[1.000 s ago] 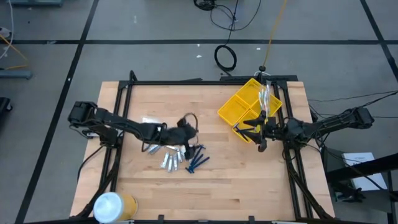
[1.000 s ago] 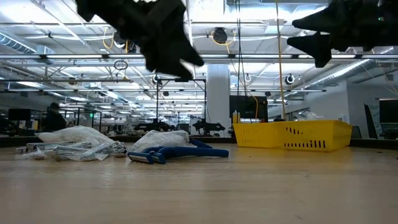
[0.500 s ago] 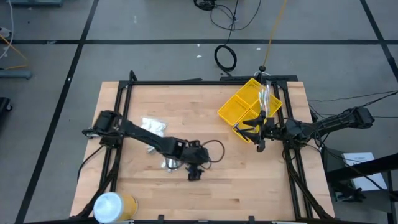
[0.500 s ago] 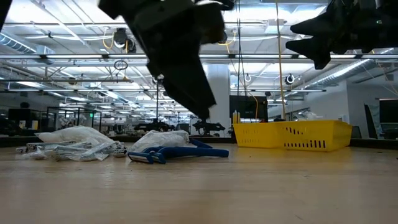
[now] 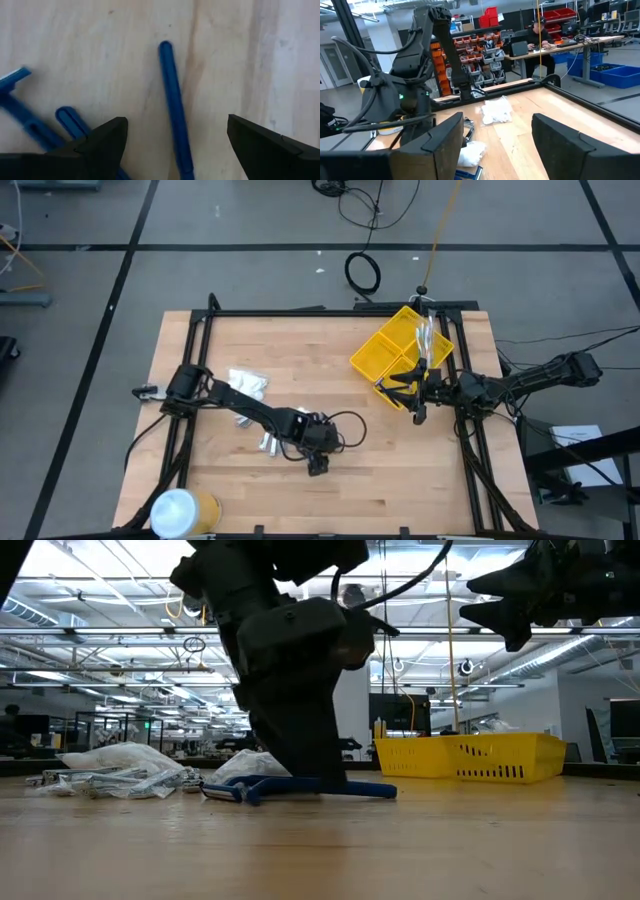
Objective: Pick & Place Travel size toiletries
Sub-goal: Put the blue razor into the bottom right yellow bin
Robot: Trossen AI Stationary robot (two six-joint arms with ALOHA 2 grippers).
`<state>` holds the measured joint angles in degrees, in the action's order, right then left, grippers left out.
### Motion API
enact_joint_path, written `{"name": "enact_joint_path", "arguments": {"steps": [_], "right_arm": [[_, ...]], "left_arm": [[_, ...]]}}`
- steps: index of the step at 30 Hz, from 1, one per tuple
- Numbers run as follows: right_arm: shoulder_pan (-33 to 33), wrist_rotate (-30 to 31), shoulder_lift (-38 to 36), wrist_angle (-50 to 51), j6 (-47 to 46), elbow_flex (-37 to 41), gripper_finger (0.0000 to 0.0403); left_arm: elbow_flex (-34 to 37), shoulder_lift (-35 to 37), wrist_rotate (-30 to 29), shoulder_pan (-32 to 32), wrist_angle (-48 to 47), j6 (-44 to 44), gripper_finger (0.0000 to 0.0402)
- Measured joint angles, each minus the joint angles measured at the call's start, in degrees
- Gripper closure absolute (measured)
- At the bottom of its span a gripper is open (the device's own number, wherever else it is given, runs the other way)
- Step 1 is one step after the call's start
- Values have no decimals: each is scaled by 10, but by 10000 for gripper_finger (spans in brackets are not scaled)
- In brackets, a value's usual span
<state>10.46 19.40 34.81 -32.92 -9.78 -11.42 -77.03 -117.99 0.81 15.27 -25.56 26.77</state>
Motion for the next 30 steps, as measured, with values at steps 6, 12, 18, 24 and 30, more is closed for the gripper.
{"name": "enact_joint_path", "arguments": {"steps": [6, 12, 18, 24, 30], "right_arm": [[0, 0, 0, 1, 0, 0, 181], [0, 0, 0, 1, 2, 0, 181], [0, 0, 0, 2, 2, 0, 181], [0, 1, 0, 9, 2, 0, 181], [0, 18, 0, 21, 3, 0, 181]], "left_arm": [[0, 2, -13, 9, -55, -14, 77], [1, 1, -53, 16, -78, -12, 160], [2, 0, -64, 17, -52, -24, 274], [3, -4, -84, 5, 13, -119, 384], [6, 30, -131, 4, 28, -224, 374]]}}
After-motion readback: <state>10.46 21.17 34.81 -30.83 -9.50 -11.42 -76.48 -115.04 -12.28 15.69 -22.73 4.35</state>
